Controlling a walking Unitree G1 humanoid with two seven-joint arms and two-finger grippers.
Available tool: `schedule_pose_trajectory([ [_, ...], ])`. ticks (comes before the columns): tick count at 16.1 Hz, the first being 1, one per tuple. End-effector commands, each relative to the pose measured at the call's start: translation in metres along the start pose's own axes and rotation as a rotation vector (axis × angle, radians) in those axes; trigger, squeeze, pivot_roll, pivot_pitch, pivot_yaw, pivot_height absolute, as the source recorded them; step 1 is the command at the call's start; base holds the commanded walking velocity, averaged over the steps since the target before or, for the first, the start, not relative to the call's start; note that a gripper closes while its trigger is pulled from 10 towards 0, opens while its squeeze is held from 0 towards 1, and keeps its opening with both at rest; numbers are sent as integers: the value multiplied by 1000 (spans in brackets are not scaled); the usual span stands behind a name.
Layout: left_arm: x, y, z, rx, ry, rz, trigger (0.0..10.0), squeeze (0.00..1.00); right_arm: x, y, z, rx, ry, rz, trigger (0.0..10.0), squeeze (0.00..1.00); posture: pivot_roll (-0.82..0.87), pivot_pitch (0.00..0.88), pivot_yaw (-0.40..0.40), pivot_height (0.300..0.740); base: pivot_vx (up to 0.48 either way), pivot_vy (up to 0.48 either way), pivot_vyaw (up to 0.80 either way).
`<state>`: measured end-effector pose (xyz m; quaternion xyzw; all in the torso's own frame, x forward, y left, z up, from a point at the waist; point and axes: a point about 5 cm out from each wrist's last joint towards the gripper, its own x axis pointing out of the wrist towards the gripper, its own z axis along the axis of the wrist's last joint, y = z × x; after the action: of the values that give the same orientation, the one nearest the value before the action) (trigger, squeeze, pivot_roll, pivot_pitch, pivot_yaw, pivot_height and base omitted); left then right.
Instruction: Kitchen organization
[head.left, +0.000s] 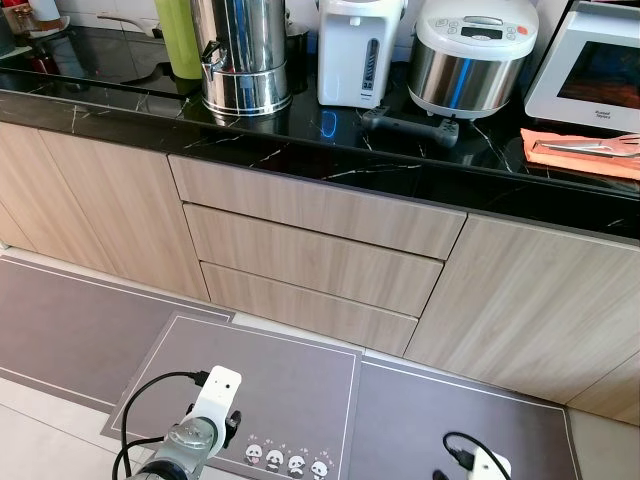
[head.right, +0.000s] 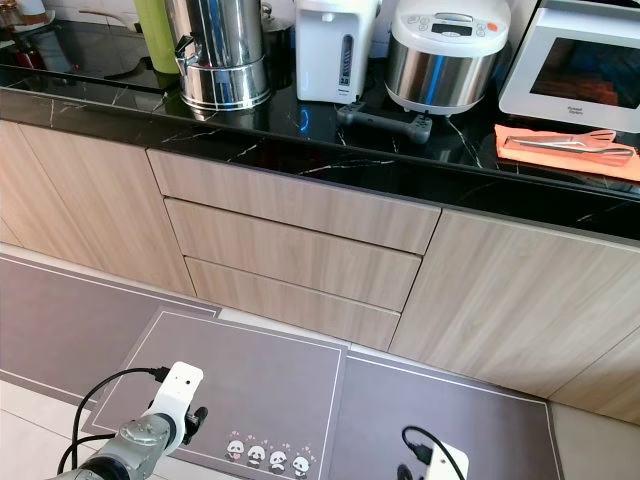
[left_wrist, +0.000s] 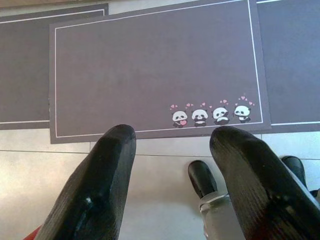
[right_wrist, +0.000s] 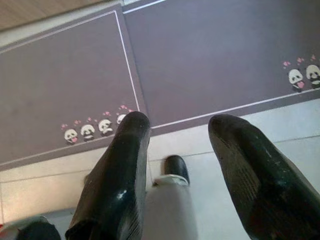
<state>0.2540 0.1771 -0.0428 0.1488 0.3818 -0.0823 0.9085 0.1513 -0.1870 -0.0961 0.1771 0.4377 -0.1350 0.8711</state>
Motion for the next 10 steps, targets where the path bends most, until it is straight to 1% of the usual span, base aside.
schedule_pose_trajectory([
  [1,1,1,4,-2,-12,3,10000,0,2,9,2,-2,4,6,10000,0,67,0,-42,740,0,0,0],
  [2,1,0,4,3,-13,2,10000,0,3,13,3,-6,5,9,10000,0,67,0,-43,740,0,0,0],
  [3,0,2,1,2,-5,3,10000,0,4,19,4,-10,4,12,10000,0,66,0,-44,740,0,0,0],
  [5,-2,6,-6,-1,13,11,10000,0,5,25,5,-8,0,18,10000,0,61,0,-47,740,0,0,0],
  [6,-2,7,-9,-3,19,12,10000,0,5,27,5,-5,-5,23,10000,0,61,0,-49,740,0,0,-438],
  [7,-2,7,-9,-1,18,13,10000,0,4,26,5,1,-8,23,10000,0,58,3,-51,740,0,0,-756],
  [9,-2,6,-10,3,20,12,10000,0,3,17,2,-19,-4,18,10000,0,57,7,-53,740,0,0,-744],
  [10,-2,5,-11,2,21,8,10000,0,0,3,-1,-14,-5,6,10000,0,53,12,-55,740,0,0,-738],
])
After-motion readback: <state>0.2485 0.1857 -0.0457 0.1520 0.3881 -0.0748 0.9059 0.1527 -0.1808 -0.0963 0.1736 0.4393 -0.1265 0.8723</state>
